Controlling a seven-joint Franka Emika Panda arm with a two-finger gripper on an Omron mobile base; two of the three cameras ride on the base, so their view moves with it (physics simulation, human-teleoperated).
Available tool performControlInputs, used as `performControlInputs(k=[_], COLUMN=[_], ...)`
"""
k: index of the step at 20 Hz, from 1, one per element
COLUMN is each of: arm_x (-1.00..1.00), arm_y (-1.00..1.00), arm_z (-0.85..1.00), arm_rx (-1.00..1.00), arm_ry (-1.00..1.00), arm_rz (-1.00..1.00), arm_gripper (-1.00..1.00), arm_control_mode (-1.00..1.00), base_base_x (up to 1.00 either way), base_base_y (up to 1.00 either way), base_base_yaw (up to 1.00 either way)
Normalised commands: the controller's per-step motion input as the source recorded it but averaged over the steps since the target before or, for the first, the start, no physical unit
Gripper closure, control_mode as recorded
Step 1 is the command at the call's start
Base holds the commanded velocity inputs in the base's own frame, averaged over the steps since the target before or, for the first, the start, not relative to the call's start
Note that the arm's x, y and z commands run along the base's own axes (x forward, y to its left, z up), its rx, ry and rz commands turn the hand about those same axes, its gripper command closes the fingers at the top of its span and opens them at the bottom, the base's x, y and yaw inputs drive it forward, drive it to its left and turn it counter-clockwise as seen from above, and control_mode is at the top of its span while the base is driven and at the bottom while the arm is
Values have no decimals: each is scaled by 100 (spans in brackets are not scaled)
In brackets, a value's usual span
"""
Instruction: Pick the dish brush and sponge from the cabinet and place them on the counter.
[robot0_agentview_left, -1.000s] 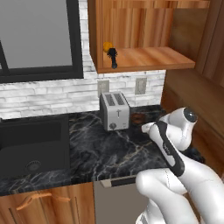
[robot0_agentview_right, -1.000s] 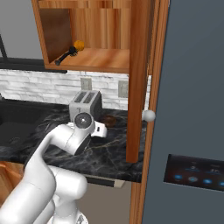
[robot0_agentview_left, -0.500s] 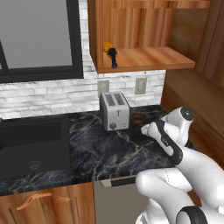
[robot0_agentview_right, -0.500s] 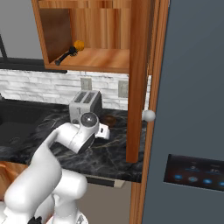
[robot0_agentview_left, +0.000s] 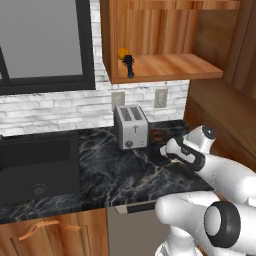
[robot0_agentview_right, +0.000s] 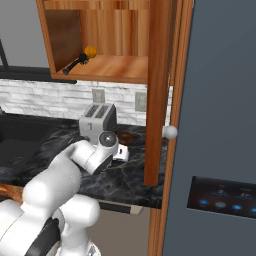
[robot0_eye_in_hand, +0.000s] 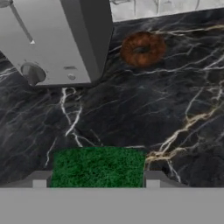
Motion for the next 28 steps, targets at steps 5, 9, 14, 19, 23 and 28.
performControlInputs(k=[5, 9, 14, 19, 23, 28], arm_x=[28, 25, 26, 24, 19, 14], arm_y=[0, 0, 0, 1, 0, 2], arm_z=[-49, -48, -44, -44, -48, -48], arm_rx=[0, 0, 0, 0, 0, 0], arm_ry=[0, 0, 0, 0, 0, 0], arm_rz=[0, 0, 0, 0, 0, 0], arm_gripper=[100, 100, 100, 100, 100, -100], arm_control_mode=[-100, -100, -100, -100, -100, -100], base_base_x=[0, 0, 0, 0, 0, 0], base_base_y=[0, 0, 0, 0, 0, 0], base_base_yaw=[0, 0, 0, 0, 0, 0])
